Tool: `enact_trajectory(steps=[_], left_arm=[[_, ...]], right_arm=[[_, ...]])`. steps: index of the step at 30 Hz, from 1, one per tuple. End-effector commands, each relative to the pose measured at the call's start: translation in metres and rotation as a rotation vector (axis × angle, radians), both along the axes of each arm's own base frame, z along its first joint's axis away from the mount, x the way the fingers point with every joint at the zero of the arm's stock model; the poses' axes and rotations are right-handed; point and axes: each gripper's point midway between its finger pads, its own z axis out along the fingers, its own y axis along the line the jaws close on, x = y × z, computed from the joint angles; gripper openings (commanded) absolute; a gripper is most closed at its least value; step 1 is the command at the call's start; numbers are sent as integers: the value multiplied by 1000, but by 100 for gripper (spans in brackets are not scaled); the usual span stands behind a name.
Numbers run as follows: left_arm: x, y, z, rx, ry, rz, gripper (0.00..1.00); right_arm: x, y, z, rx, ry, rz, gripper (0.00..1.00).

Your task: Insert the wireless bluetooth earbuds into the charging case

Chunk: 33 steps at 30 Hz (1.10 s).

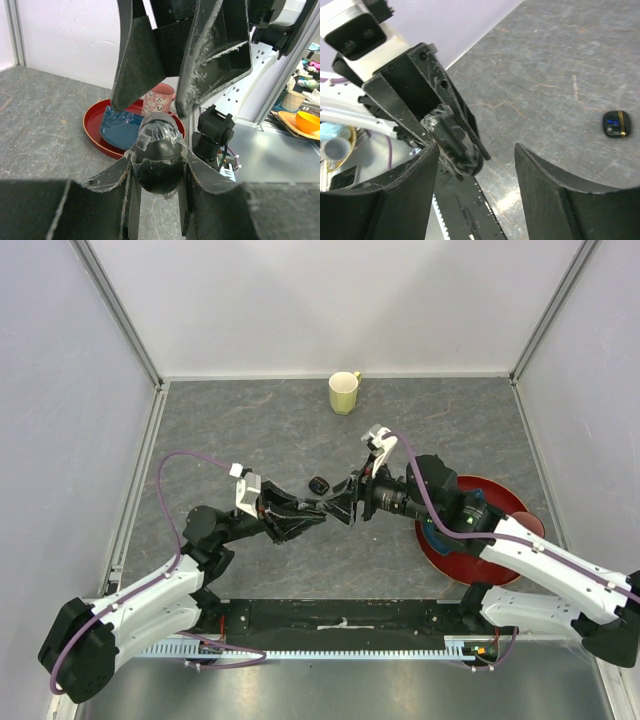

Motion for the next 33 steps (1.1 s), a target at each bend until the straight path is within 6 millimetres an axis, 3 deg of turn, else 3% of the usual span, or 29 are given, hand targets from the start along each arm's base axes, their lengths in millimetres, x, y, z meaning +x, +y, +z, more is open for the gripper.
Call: enact_trajectory(steps=[1,6,9,10,12,20,23,33], left_arm=[[15,2,17,-37,-35,79,2],[43,0,-17,53,170,183,2],[62,-2,-43,98,410,257,2],[69,-5,-60,134,478,270,2],[74,-12,-70,145,590,263,2],[105,-27,-146,175,978,367,2],[112,-34,-163,195,1041,375,2],[131,-58,-190,204,1160,366,2]], right_arm=[[32,-34,11,16,-47,-269,72],[65,-85,-7,-15,18,-610,78],[71,-97,-13,-15,54,-659,79],[71,-96,-14,-10,66,-659,80],[72,-99,-18,-12,80,-663,80],[71,-106,-23,-4,106,-668,80],[69,-108,-26,-6,111,-664,80],[67,-108,-34,-32,111,-638,81]])
